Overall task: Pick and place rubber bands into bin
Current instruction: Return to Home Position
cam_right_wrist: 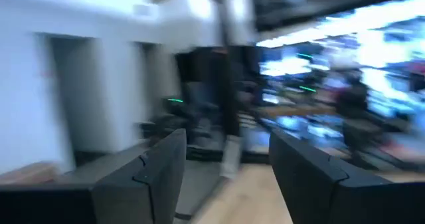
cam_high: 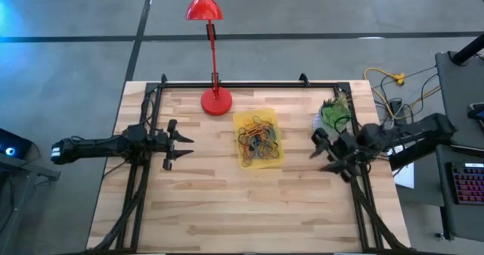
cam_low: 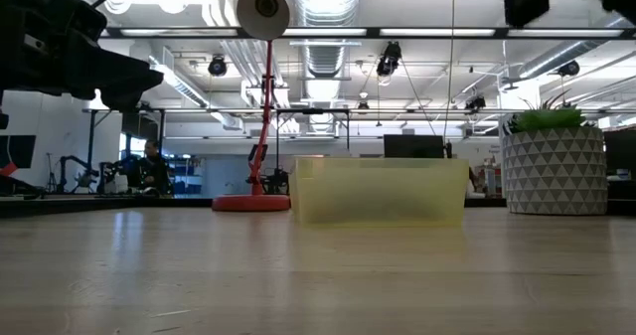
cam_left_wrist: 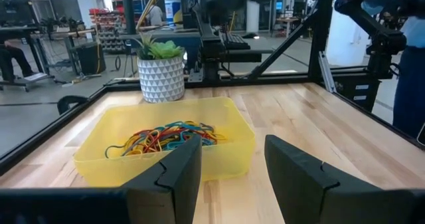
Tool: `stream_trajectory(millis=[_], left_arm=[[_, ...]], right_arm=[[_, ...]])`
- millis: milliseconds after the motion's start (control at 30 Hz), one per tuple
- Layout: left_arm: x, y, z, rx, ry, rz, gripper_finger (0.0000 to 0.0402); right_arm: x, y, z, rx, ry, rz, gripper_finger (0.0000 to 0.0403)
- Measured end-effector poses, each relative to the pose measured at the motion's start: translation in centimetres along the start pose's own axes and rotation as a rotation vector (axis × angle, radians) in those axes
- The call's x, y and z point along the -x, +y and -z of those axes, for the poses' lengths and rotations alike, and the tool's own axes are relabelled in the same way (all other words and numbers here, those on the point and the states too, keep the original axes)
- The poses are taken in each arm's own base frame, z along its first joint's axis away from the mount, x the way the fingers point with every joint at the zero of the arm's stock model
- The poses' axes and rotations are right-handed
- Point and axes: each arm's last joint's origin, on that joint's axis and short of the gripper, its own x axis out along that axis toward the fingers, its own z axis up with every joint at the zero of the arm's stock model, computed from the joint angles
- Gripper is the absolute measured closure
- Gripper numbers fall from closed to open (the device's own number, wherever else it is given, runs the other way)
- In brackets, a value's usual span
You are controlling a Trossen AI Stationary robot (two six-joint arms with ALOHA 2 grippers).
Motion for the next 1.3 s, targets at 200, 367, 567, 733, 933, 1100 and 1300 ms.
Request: stream_trajectory(millis=[200,367,567,733,933,1100,1300], left_arm=[[0.0,0.0,0.0,0.001,0.005,0.0,0.0251],[0.0,0.0,0.0,0.001,0.006,0.0,0.0251],[0.0,0.0,0.0,0.001,0.006,0.0,0.0251],[0.0,0.0,0.0,0.001,0.005,0.0,0.0251],[0.0,0.0,0.0,0.001,0.006,-0.001,0.0251],[0.0,0.0,0.0,0.001,0.005,0.0,0.0251],[0.0,0.0,0.0,0.001,0.004,-0.001,0.0251]], right_arm=[[2.4,-0.9,1.6,-0.053,-0.123,0.296,0.0199],[3.7,-1.0,1.6,0.029,-0.158,0.205,0.0199],[4.7,-1.4,3.1,0.042,-0.111,0.156,0.0199],[5.3,-1.9,4.1,0.035,-0.006,0.219,0.0199],[6.0,-1.7,4.4,0.137,0.027,0.236,0.0199],[6.0,-1.8,4.6,0.148,0.049,0.253,0.0199],[6.1,-2.0,5.3,0.12,0.117,0.287,0.0199]])
